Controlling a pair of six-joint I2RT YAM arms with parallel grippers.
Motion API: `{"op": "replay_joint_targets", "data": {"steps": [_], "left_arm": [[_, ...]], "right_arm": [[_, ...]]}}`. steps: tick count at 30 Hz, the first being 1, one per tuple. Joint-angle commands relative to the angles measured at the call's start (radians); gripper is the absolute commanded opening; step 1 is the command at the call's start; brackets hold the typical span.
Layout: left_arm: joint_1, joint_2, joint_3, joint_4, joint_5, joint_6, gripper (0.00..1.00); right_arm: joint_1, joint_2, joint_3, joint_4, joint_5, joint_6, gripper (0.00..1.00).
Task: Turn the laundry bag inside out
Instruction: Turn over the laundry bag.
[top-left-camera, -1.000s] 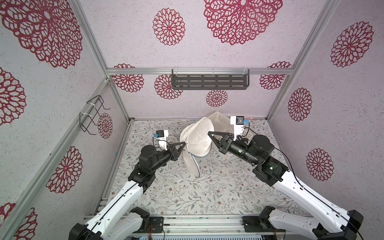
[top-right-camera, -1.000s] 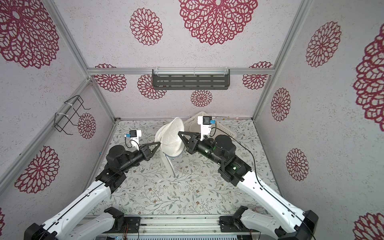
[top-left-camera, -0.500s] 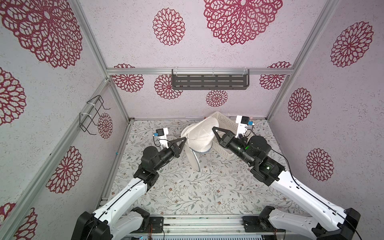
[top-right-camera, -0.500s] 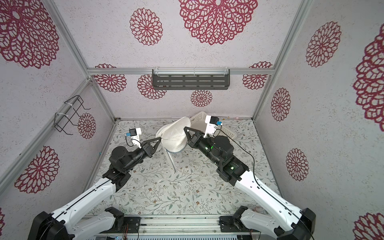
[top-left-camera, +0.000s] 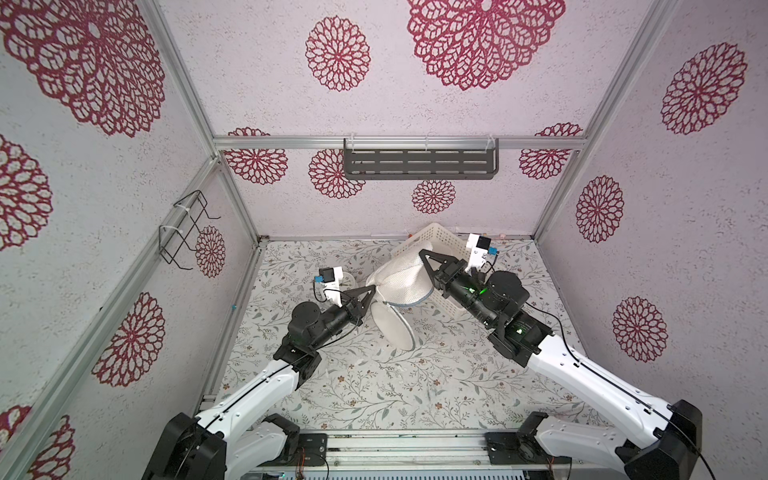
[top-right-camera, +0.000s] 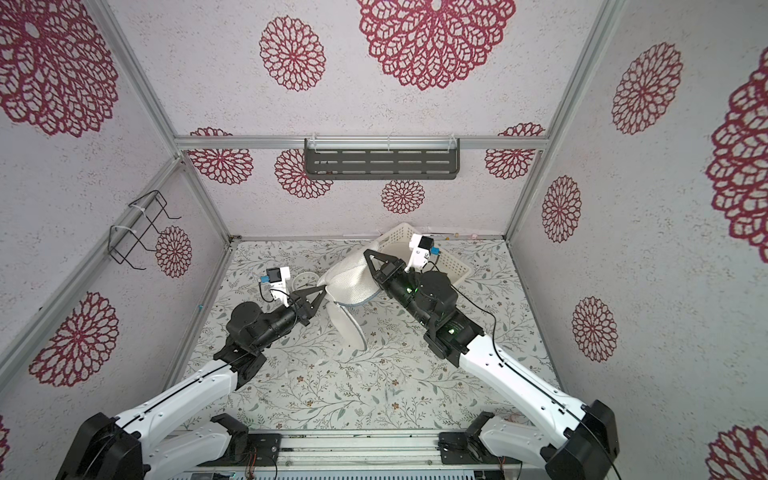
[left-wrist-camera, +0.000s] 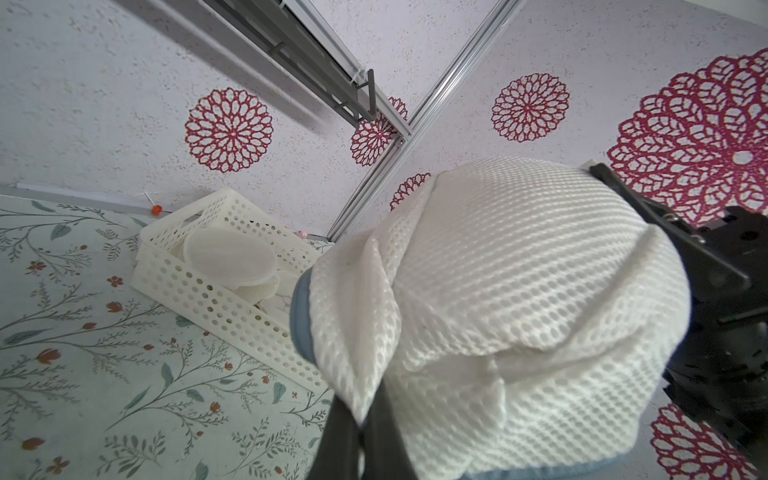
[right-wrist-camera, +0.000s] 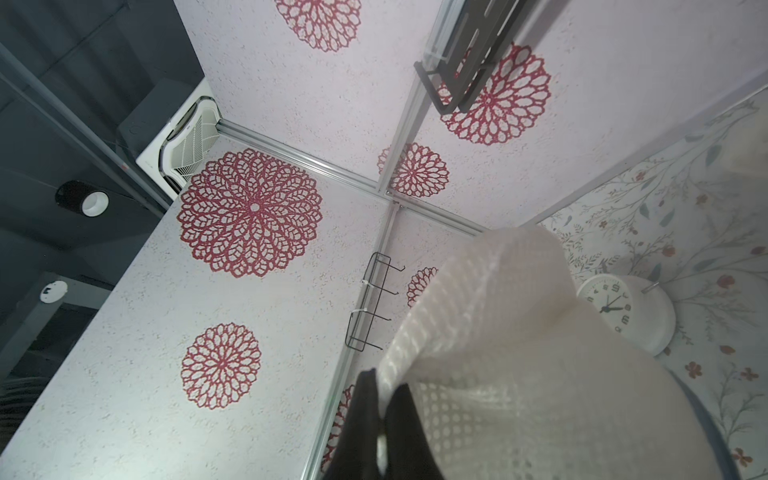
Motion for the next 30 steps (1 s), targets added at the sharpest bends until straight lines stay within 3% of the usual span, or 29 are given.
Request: {"op": "replay_joint_targets", "data": {"steps": [1,6,8,10,14,16,20,26,30], "left_arm": [[-0.007,0.04,0.037,-0.008,-0.114,0.058,0.0],[-0.052,0.111,0.126,0.018,-0.168,0.125,0.01],[-0.078,0.134,0.149,0.023,-0.136,0.156,0.1],[-0.094,0.149,0.153,0.023,-0.105,0.177,0.13],[-0.115,0.158,0.137,0.024,-0.081,0.171,0.08],[-0.119,0.172,0.137,0.054,-0.016,0.141,0.04],[-0.124,0.238,0.112,0.32,0.091,-0.03,0.05],[-0.126,0.307,0.074,0.721,-0.075,-0.205,0.12],[-0.126,0.322,0.1,0.794,-0.135,-0.199,0.13]], "right_arm": [[-0.007,-0.04,-0.006,0.186,0.064,0.126,0.0],[0.018,-0.048,-0.064,0.305,0.11,0.163,0.0],[0.017,-0.055,-0.089,0.324,0.122,0.152,0.0],[0.011,-0.069,-0.126,0.357,0.135,0.153,0.0],[-0.002,-0.09,-0.219,0.478,0.165,0.172,0.0],[-0.008,-0.077,-0.251,0.552,0.159,0.194,0.0],[-0.008,-0.03,-0.275,0.641,0.099,0.222,0.0],[0.004,0.011,-0.276,0.582,0.032,0.23,0.0],[0.006,0.01,-0.282,0.497,0.012,0.214,0.0]]}}
